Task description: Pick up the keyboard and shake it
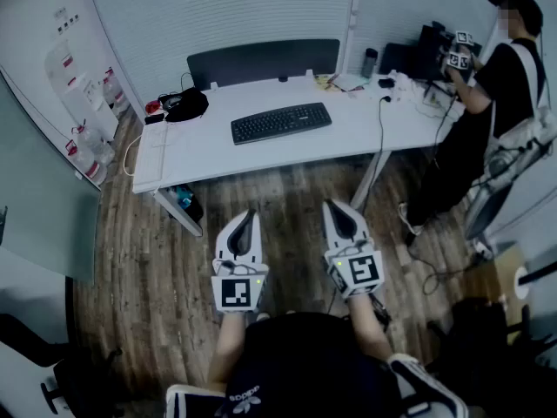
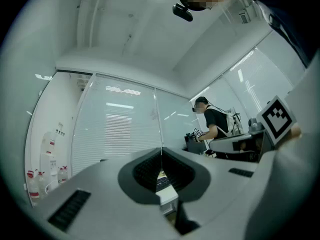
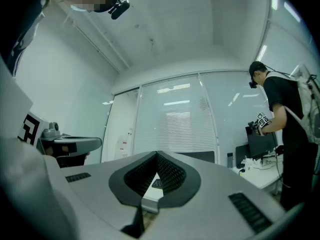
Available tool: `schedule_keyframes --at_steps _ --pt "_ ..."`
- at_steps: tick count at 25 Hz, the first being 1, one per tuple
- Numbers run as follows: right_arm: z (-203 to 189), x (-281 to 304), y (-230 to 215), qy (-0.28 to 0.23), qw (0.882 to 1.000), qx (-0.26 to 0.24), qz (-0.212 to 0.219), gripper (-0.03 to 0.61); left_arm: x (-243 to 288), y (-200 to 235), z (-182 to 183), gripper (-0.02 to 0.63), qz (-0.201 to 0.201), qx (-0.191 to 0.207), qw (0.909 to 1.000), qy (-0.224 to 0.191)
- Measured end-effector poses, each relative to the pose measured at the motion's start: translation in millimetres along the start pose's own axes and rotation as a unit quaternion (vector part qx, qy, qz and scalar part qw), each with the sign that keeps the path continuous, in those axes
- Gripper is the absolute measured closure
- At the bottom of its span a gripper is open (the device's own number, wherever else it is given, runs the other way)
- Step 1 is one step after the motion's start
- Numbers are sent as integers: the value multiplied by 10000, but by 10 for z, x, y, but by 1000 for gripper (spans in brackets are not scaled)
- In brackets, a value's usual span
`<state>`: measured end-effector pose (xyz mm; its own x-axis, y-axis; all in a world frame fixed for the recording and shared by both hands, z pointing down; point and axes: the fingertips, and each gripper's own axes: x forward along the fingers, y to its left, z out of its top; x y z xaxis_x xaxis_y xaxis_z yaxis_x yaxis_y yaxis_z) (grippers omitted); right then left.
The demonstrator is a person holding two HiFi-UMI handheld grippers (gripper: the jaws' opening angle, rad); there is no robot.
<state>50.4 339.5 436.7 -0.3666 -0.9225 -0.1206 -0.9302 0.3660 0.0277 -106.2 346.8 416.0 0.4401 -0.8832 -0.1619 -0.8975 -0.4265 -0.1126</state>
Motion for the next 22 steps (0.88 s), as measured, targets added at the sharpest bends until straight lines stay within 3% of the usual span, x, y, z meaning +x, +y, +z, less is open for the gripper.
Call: schedule_keyframes --at_steps 17,22 --pt "-27 10 -41 -25 9998 21 204 574 92 13 -53 607 -30 -98 9999 -16" --pt "-146 157 -113 128 9999 -28 82 574 252 115 -133 606 -68 -218 9997 25"
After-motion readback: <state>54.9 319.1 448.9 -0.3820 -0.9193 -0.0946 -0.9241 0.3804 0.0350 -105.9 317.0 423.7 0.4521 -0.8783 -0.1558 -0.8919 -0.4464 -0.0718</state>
